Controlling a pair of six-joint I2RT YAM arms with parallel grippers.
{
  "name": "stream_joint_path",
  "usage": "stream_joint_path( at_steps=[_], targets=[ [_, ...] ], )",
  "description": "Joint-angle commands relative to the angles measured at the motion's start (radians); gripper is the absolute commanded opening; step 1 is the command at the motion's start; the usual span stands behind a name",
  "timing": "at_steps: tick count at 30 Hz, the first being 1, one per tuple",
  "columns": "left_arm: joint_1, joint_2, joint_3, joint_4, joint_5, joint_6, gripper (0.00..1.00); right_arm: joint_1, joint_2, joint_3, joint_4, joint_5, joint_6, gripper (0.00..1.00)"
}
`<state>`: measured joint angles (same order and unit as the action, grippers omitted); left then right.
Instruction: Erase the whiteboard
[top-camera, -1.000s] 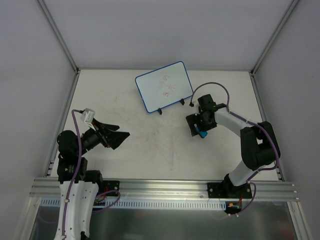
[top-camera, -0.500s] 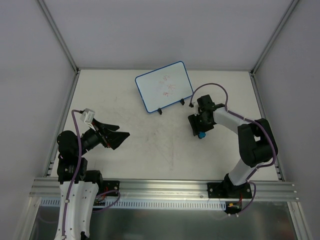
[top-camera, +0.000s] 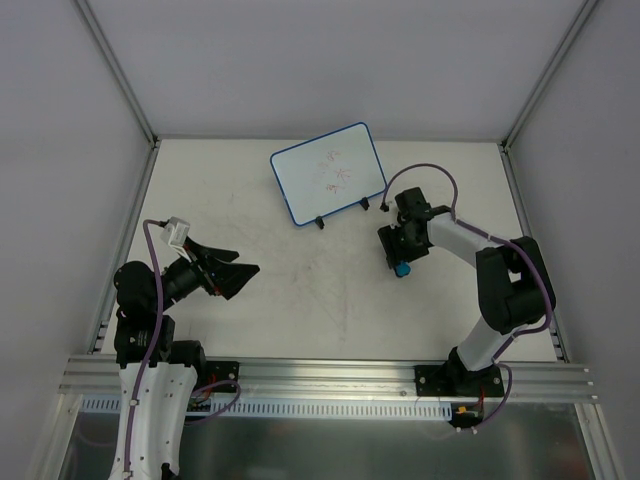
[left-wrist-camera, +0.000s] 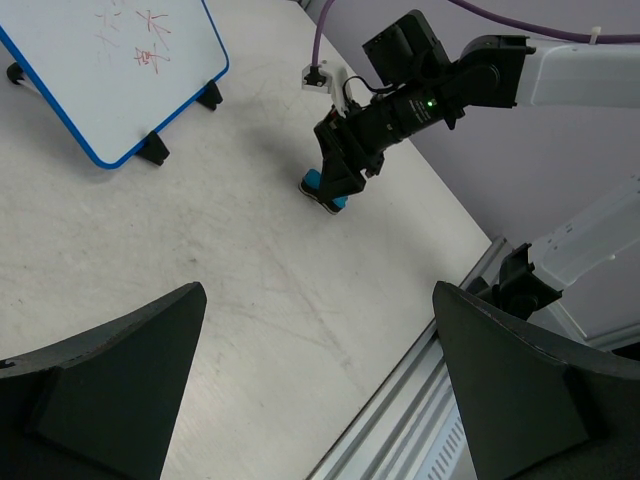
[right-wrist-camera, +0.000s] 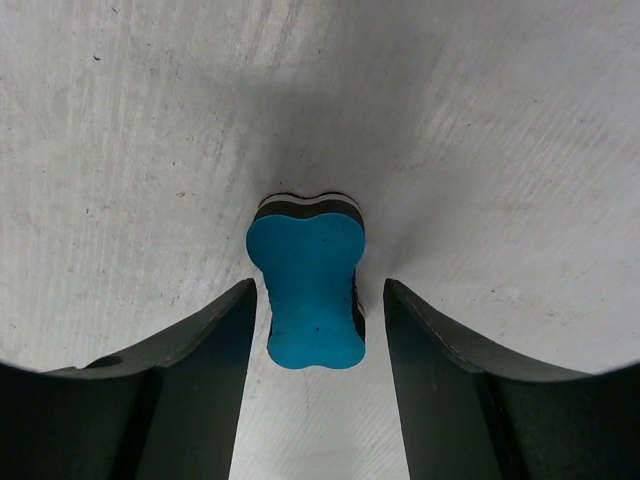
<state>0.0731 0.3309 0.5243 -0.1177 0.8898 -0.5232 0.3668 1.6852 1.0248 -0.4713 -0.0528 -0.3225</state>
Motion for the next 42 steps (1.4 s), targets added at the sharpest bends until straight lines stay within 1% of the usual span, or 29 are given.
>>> stream_joint_path(
  at_steps=[1,5,6,27,30,32,33,37,41,42],
  targets=[
    [0.004,-0.009,-0.001,0.016,0.037,0.023,0.99,-0.008,-0.013,0.043,0.011,0.018,0.016,0.57],
    [0.004,-0.001,0.0,0.018,0.044,0.023,0.99,-0.008,-0.007,0.046,0.013,0.015,0.016,0.53],
    [0.004,0.002,0.0,0.018,0.046,0.023,0.99,-0.008,-0.005,0.047,0.011,0.013,0.014,0.5],
    [0.004,0.01,0.0,0.018,0.051,0.025,0.99,-0.006,0.014,0.049,0.007,0.011,0.023,0.5],
    [0.005,0.008,0.0,0.018,0.052,0.025,0.99,-0.006,0.016,0.049,0.008,0.008,0.025,0.41],
    [0.005,0.008,0.0,0.018,0.051,0.026,0.99,-0.006,0.018,0.05,0.008,0.004,0.025,0.31],
    [0.005,0.01,0.0,0.019,0.051,0.026,0.99,-0.006,0.019,0.052,0.008,0.001,0.026,0.24],
    [0.004,0.008,0.0,0.018,0.051,0.026,0.99,-0.005,0.022,0.057,0.01,0.001,0.028,0.18],
    [0.005,0.007,0.0,0.021,0.052,0.028,0.99,-0.005,0.01,0.052,0.011,0.001,0.03,0.16],
    [0.004,0.008,0.0,0.02,0.052,0.028,0.99,-0.005,0.01,0.052,0.011,-0.001,0.03,0.14]
  ],
)
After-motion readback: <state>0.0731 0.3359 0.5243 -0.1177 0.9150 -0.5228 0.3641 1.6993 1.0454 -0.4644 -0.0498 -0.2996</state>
